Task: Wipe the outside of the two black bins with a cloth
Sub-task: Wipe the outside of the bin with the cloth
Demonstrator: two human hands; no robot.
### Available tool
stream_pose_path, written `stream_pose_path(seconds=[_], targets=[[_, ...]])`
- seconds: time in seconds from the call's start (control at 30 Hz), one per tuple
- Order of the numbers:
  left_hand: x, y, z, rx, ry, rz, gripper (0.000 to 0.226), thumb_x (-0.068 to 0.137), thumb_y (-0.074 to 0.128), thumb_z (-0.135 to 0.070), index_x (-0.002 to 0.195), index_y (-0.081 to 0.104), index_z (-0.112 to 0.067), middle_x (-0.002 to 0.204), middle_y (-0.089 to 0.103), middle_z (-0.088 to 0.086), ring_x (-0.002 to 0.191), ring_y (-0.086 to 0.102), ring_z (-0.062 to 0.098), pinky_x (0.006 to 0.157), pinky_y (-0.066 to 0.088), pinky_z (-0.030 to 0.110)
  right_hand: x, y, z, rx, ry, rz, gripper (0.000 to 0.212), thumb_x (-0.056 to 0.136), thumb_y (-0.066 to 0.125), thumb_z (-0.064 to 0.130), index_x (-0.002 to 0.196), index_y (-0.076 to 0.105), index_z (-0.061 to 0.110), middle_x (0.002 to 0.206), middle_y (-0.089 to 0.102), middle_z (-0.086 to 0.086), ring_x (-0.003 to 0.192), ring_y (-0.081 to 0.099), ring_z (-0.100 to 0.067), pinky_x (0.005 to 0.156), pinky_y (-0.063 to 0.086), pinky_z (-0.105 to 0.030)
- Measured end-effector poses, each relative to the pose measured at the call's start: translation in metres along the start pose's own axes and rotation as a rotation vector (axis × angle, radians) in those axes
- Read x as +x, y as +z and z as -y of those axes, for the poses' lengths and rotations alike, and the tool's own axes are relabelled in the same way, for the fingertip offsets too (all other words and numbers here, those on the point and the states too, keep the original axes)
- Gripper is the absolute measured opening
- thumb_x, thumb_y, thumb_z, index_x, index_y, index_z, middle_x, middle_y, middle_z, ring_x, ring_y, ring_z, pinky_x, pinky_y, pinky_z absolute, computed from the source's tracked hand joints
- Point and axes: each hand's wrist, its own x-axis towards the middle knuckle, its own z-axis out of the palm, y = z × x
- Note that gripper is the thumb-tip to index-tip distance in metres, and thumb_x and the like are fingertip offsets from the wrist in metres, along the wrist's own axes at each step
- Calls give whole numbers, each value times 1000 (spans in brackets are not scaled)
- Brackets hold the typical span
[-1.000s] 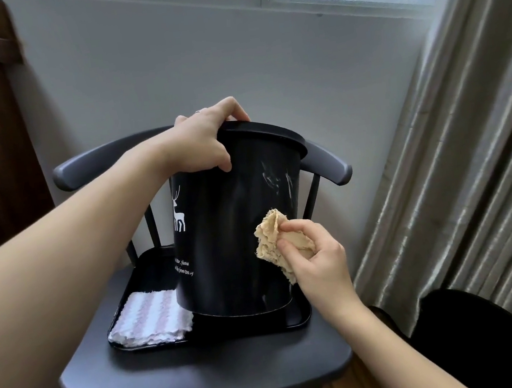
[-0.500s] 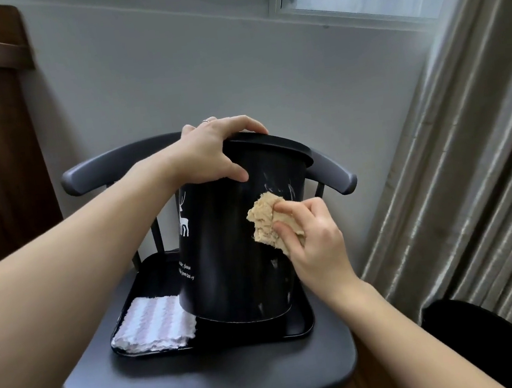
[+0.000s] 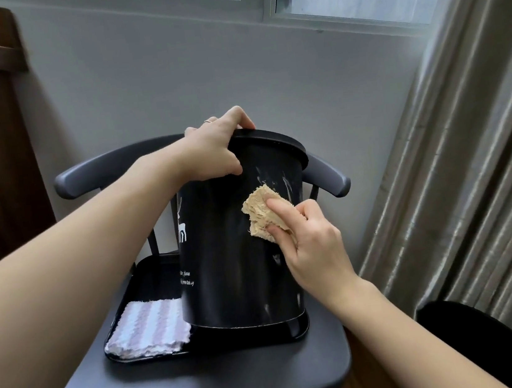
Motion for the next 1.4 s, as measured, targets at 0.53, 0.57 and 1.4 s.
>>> stream_pose_path(seconds=[0.53, 0.57, 1.4], targets=[[-5, -5, 6, -13, 40, 36, 59, 83, 73, -16, 124, 44, -45, 127, 53, -6, 119, 39, 31, 96, 36, 39, 41, -5, 11, 97, 67, -90, 18, 93, 67, 31, 110, 74, 27, 91, 54, 1, 79, 57, -13, 74, 52, -36], [-6, -6, 6, -15, 47, 44, 58, 83, 74, -17, 124, 44, -45, 127, 55, -7, 119, 40, 31, 99, 37, 40, 46, -6, 12, 90, 32, -80, 20, 93, 68, 29, 111, 74, 25, 92, 54, 0, 79, 58, -14, 74, 52, -36], [-13, -12, 7, -61, 92, 89, 63, 76, 77, -9, 114, 49, -50, 112, 63, -20, 115, 55, 32, 102, 47, 55, 56, -20, 1, 5, -116, -2, 32, 90, 71, 32, 121, 69, 26, 93, 52, -1, 79, 52, -11, 76, 46, -26]])
